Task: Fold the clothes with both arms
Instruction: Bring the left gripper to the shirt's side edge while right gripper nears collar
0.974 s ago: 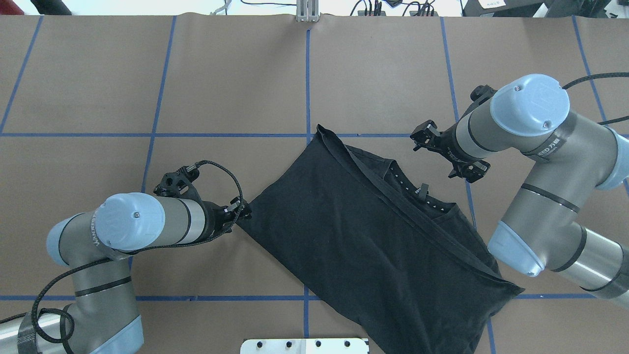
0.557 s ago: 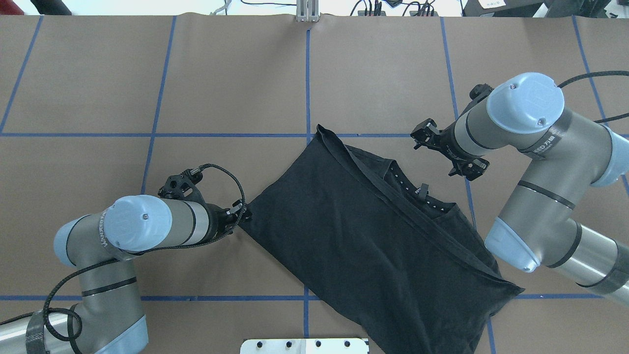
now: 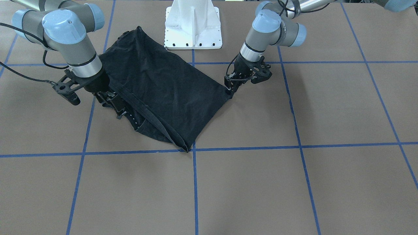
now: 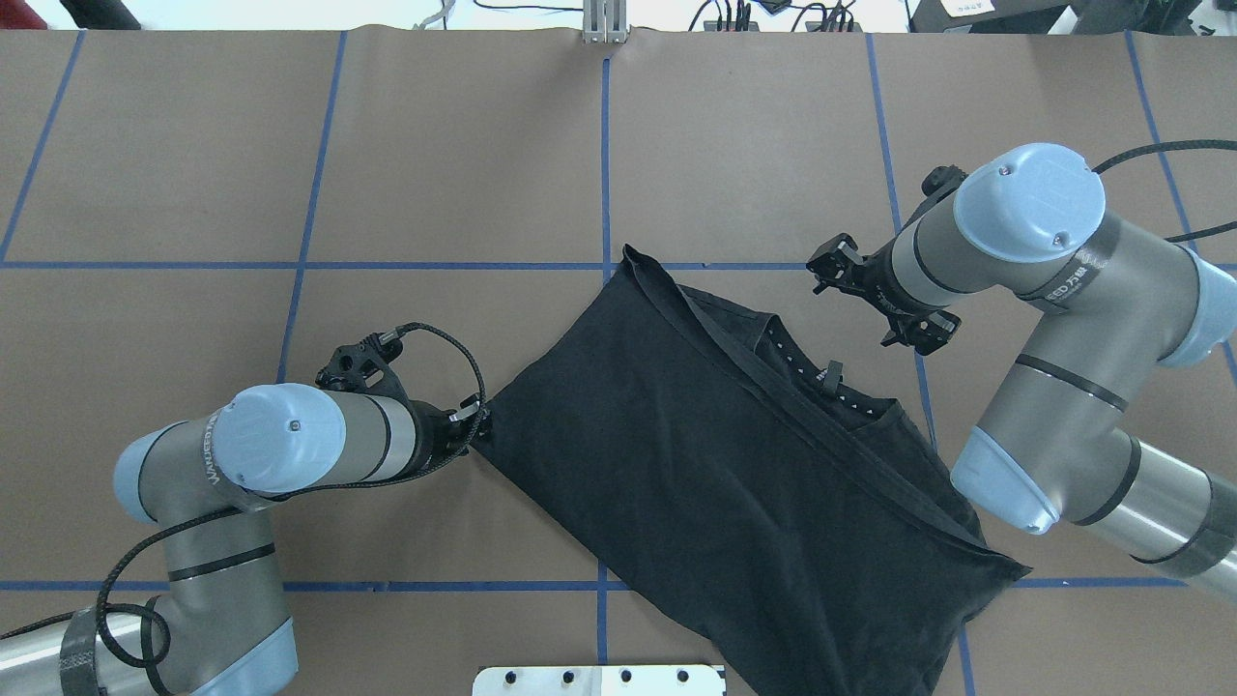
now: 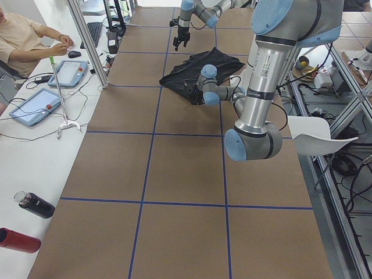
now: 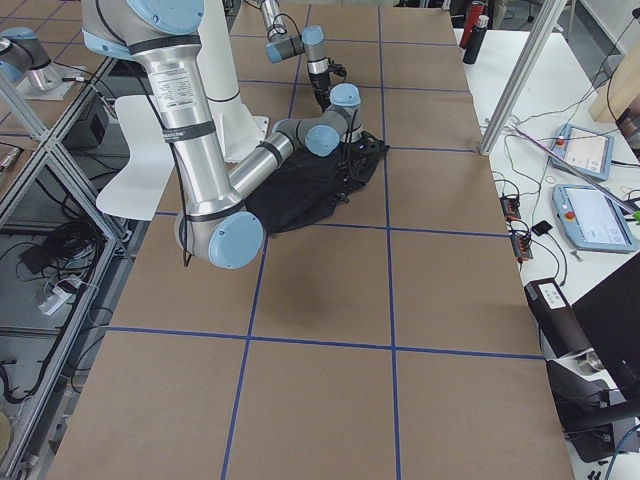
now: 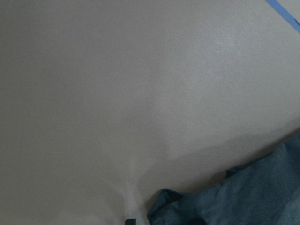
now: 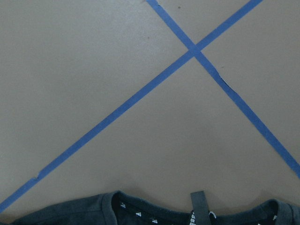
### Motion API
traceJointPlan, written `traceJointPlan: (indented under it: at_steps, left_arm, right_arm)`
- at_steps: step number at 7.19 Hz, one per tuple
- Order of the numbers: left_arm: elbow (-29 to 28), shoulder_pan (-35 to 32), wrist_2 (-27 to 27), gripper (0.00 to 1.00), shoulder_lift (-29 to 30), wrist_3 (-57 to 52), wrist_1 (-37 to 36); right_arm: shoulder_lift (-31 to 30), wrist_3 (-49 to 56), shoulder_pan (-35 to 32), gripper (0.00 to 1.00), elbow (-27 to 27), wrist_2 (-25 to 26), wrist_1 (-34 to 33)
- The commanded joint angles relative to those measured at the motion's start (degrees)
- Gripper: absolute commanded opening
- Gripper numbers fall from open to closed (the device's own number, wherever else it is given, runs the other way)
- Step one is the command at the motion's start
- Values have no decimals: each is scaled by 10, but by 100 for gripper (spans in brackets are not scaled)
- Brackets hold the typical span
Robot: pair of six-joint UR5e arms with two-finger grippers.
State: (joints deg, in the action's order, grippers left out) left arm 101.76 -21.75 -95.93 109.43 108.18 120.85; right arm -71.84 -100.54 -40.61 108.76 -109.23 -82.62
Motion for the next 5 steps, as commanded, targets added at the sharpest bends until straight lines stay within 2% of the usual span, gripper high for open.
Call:
traceJointPlan:
  at_steps: [1, 3, 5]
  left_arm:
    - [4, -2, 0, 0, 0, 2, 0]
    - [12, -33, -1, 0, 0, -8, -1]
    - [-17, -109, -4, 0, 21, -124, 3]
  right_arm:
    - [0, -1, 0, 100, 0, 1, -1]
    - [4, -4, 0, 100, 0, 1, -1]
    - [12, -4, 0, 100, 4, -3, -5]
